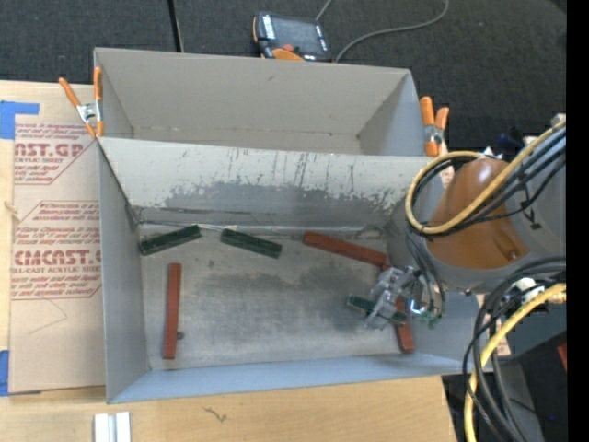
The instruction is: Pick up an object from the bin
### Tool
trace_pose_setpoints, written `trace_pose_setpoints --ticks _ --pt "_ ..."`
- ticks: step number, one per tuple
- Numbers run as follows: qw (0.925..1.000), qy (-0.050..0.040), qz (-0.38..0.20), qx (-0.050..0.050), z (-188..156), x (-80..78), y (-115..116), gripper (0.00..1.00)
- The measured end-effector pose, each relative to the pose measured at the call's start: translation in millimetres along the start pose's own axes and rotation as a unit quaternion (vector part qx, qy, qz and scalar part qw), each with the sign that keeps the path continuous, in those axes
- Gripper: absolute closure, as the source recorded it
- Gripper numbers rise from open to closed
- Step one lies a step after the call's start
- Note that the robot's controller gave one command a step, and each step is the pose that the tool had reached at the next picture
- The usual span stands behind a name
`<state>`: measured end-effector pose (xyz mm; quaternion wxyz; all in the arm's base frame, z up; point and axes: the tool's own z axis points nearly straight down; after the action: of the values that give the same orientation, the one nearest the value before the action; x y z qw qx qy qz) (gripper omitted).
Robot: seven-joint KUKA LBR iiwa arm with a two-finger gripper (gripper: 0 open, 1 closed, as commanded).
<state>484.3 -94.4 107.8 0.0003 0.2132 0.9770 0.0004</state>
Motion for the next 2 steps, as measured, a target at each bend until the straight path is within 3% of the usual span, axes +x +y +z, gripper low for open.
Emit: trace_pose_setpoints --ticks 2 --pt "1.0 -0.0016 -0.001 0.0 -69.3 -0.9 1.4 1.0"
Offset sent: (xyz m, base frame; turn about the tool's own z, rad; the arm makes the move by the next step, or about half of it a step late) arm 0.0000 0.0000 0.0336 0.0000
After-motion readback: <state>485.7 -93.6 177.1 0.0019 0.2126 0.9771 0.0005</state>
